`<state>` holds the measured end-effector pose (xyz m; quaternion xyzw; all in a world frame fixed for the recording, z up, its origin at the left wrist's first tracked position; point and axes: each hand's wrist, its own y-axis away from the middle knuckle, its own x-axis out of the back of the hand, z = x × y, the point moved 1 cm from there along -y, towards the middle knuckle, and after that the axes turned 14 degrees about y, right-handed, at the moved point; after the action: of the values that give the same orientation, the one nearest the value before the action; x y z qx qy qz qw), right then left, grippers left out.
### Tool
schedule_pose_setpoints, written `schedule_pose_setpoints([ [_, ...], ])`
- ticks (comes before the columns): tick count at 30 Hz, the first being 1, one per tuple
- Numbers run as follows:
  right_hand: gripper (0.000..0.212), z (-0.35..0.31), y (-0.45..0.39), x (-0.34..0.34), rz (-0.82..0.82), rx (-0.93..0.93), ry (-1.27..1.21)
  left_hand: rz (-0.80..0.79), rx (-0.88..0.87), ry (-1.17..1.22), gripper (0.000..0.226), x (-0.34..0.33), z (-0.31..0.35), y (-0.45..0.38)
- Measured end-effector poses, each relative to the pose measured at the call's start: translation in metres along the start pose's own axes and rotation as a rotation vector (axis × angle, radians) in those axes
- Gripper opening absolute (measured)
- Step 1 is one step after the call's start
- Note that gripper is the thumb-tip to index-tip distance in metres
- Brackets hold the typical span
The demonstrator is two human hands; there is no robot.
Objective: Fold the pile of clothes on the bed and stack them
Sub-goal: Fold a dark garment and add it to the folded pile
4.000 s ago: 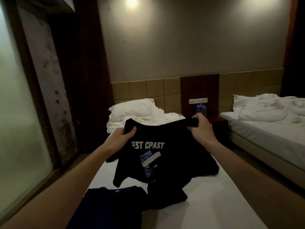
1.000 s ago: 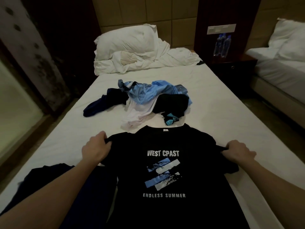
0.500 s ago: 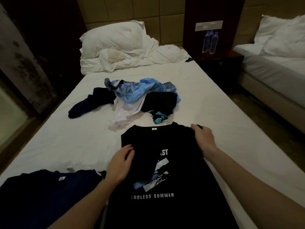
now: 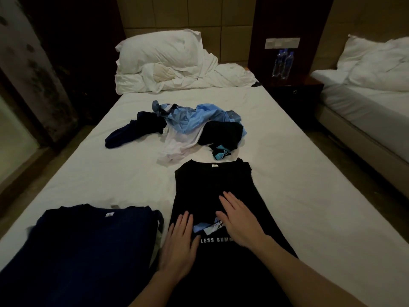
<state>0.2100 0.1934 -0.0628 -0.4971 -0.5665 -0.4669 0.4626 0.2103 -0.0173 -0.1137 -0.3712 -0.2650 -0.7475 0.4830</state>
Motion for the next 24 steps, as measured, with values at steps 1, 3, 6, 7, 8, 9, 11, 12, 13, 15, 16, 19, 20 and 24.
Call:
schedule_pose_setpoints([
  [1,0.078,0.004,0.015,0.000,0.035,-0.009,0.015,0.001,0.025,-0.004,0.066,-0.001,0.002,0.011],
  [3,0.060,0.016,0.048,-0.008,0.062,-0.080,0.063,-0.010,0.065,0.001,0.071,-0.003,0.005,0.035],
  [6,0.071,0.031,0.105,-0.026,-0.033,-0.348,0.034,-0.015,0.137,0.092,0.066,-0.007,0.012,0.072],
  [7,0.073,0.034,0.123,-0.030,-0.049,-0.441,-0.010,0.006,0.167,0.127,0.064,-0.008,0.015,0.085],
  [8,0.075,0.035,0.141,-0.032,-0.052,-0.515,-0.043,0.040,0.197,0.154,0.063,-0.009,0.018,0.098],
  [9,0.075,0.036,0.158,-0.032,-0.045,-0.568,-0.054,0.076,0.223,0.172,0.061,-0.011,0.021,0.111],
  [11,0.065,0.039,0.189,-0.028,-0.040,-0.648,-0.056,0.121,0.273,0.212,0.062,-0.013,0.026,0.139],
  [12,0.059,0.042,0.203,-0.026,-0.048,-0.680,-0.081,0.140,0.298,0.234,0.065,-0.014,0.028,0.153],
  [13,0.057,0.045,0.217,-0.024,-0.052,-0.712,-0.132,0.168,0.316,0.234,0.067,-0.015,0.029,0.167],
  [15,0.054,0.051,0.241,-0.026,-0.069,-0.766,-0.243,0.245,0.339,0.149,0.064,-0.016,0.033,0.190],
  [16,0.054,0.050,0.252,-0.028,-0.089,-0.783,-0.277,0.273,0.360,0.109,0.060,-0.015,0.036,0.200],
  [19,0.051,0.047,0.277,-0.038,-0.096,-0.743,-0.354,0.293,0.459,0.076,0.061,-0.015,0.042,0.225],
  [20,0.047,0.043,0.283,-0.039,-0.073,-0.691,-0.394,0.268,0.493,0.073,0.063,-0.016,0.041,0.233],
  [24,0.053,0.020,0.305,-0.040,0.063,-0.383,-0.464,0.167,0.495,0.127,0.051,-0.006,0.038,0.260],
])
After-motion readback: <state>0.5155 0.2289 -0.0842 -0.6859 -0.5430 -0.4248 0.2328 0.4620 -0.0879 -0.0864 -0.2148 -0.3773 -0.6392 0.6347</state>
